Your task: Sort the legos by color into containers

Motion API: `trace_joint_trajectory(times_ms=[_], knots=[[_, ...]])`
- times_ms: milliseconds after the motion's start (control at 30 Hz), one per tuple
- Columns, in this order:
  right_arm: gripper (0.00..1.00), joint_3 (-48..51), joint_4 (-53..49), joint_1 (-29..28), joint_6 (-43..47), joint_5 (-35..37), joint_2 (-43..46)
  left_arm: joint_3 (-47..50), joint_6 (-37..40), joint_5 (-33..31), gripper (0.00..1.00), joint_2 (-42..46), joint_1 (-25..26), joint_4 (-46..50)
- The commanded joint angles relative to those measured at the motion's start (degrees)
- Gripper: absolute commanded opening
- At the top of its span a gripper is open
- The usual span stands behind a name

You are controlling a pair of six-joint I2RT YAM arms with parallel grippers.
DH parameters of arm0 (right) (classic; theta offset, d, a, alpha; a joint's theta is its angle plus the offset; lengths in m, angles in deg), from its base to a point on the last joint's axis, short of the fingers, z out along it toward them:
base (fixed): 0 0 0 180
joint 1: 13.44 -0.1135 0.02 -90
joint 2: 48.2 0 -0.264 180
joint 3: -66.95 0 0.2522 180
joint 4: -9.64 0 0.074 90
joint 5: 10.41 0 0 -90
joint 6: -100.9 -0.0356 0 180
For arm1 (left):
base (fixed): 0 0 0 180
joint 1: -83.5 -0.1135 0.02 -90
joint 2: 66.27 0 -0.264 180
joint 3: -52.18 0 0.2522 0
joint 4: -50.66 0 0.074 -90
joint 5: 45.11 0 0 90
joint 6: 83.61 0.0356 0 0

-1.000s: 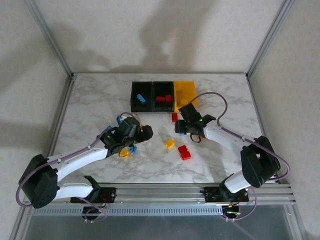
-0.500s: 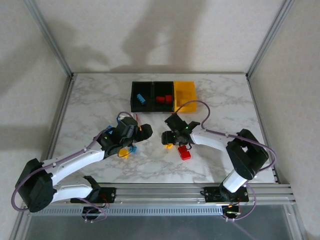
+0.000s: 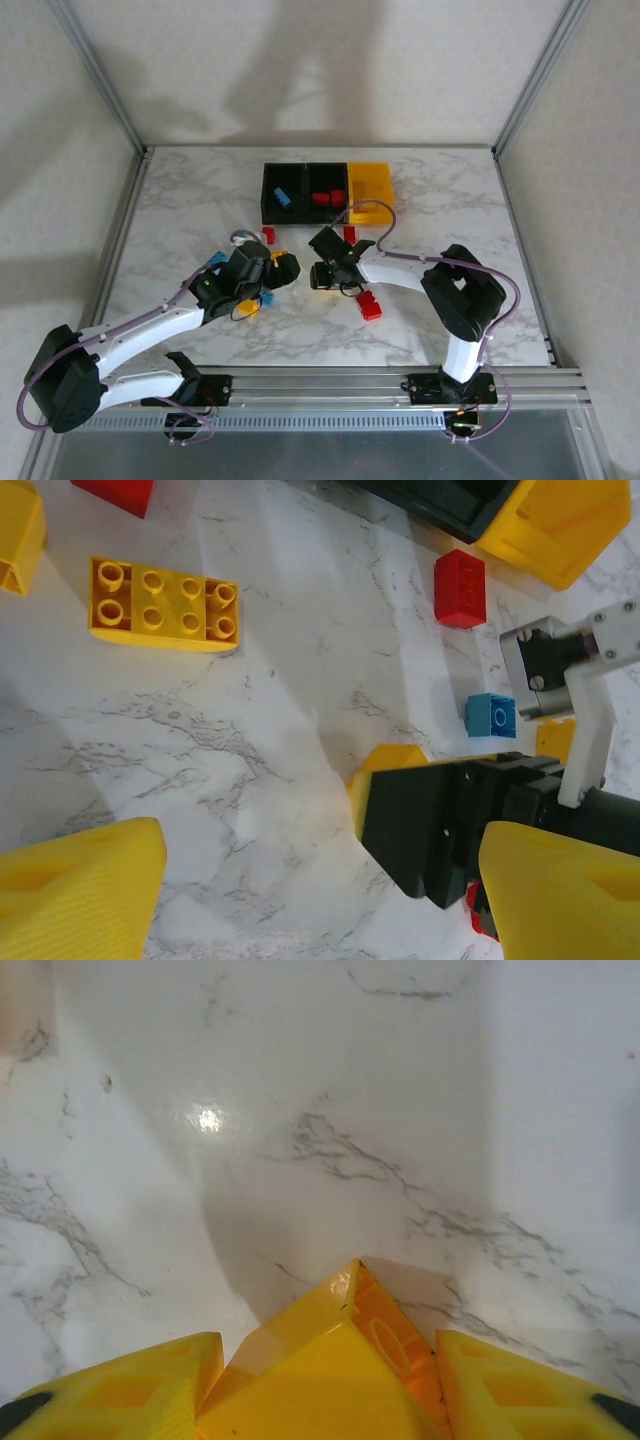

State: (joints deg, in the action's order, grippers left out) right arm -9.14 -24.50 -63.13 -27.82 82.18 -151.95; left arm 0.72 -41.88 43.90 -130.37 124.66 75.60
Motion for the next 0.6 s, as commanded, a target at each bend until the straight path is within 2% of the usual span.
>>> trace_joint_trajectory(times_ms=[0,267,567], knots=[[0.44,-0.82,-2.19,-0.76,-0.39,2.10,-1.62,0.60,-0.68,-1.66,0.82,1.49,0.05,0.77],[0.44,-6.53,-8.39,0.24,3.28,7.17,3.71,0.26,-0.40,-1.83,0.82,1.56,-0.19,0.43],[0.45,-14.24,-12.77,9.57,10.98,10.32,7.22,-1.88,-0.16,-1.38,0.82,0.49,-0.21,-1.48]])
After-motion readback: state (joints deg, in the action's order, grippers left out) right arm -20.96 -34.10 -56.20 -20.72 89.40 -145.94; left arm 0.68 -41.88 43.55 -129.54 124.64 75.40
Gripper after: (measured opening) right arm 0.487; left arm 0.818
